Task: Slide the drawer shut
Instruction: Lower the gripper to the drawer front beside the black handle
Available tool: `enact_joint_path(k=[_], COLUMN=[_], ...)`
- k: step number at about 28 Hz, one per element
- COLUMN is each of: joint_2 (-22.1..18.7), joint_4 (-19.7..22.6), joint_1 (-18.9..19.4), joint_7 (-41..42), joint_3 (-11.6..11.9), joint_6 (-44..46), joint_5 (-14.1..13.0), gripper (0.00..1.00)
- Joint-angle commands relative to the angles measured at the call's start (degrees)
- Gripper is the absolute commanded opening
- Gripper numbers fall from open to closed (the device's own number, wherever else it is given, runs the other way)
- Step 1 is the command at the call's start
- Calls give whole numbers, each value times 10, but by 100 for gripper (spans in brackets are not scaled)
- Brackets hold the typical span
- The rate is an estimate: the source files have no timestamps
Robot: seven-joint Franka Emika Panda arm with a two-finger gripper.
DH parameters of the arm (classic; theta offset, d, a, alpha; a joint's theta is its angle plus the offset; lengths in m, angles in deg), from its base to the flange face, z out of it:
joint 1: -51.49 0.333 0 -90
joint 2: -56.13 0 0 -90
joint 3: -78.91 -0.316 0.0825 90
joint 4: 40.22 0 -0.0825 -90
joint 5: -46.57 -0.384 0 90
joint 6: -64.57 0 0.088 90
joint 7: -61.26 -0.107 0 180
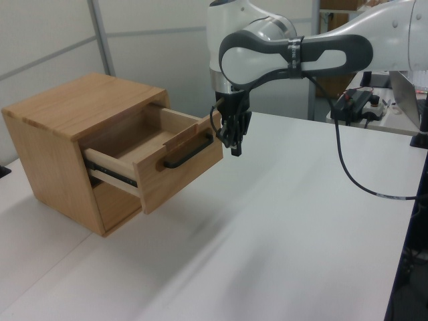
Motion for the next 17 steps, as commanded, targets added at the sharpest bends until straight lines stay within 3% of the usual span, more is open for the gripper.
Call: enact_joint_path(k=[1,8,17], joint_2=[13,38,96], joint_4=[2,1,-37], joint_1=[5,5,5], joint_7=[10,4,2], joint_3=[2,2,2], joint_6=[-36,-87,-109], joint_5=[-2,-2,2], gripper=[0,0,0])
